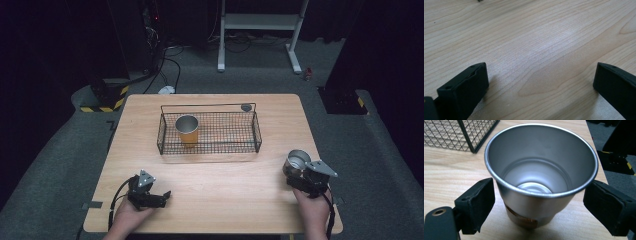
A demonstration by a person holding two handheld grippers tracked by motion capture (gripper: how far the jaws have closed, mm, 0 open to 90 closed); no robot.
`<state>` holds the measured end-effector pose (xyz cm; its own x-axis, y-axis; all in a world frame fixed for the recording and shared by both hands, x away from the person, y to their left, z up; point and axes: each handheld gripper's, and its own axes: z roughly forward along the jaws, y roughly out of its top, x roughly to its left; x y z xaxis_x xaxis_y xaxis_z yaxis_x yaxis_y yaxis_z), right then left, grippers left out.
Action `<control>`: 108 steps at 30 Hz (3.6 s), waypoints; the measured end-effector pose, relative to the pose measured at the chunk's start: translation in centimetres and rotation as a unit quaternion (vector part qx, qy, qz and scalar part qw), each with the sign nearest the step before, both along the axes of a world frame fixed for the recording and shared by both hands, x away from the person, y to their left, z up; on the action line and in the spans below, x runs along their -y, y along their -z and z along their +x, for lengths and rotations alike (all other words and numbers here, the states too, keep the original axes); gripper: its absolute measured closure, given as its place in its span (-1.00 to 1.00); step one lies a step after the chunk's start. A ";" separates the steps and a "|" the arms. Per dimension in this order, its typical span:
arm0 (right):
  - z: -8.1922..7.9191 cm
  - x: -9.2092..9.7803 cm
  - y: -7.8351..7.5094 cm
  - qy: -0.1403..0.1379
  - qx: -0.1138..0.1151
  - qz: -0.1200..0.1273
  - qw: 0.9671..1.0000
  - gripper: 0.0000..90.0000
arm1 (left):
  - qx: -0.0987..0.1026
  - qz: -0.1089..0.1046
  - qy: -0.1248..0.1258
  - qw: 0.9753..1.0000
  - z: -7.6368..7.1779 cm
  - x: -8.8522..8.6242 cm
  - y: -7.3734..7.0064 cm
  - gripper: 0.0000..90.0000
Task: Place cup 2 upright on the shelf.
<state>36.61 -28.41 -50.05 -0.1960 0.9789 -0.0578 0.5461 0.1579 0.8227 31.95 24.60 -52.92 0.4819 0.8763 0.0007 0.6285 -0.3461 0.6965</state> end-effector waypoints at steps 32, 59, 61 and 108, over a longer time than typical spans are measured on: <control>1.2 -0.6 -0.3 -0.013 0.028 0.010 0.999 -0.59 | 0.004 0.000 0.003 1.000 -0.3 0.0 0.1 -0.99; 0.5 -4.4 -1.9 -0.068 0.047 -0.005 0.997 -0.59 | 0.006 -0.001 0.003 1.000 -0.3 0.0 0.1 -0.99; 0.4 -4.9 -2.0 -0.073 0.048 -0.004 0.996 -0.59 | 0.006 -0.001 0.003 1.000 -0.3 0.0 0.1 -0.99; 0.7 -12.3 -6.9 -0.117 0.070 0.023 0.990 -0.59 | 0.004 -0.002 0.010 1.000 -0.4 -0.1 0.1 -1.00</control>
<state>37.34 -16.12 -43.13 -0.4112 0.9098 -0.0571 0.3783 0.2273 0.8974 31.57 24.74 -52.98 0.4987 0.8668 0.0011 0.6159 -0.3552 0.7032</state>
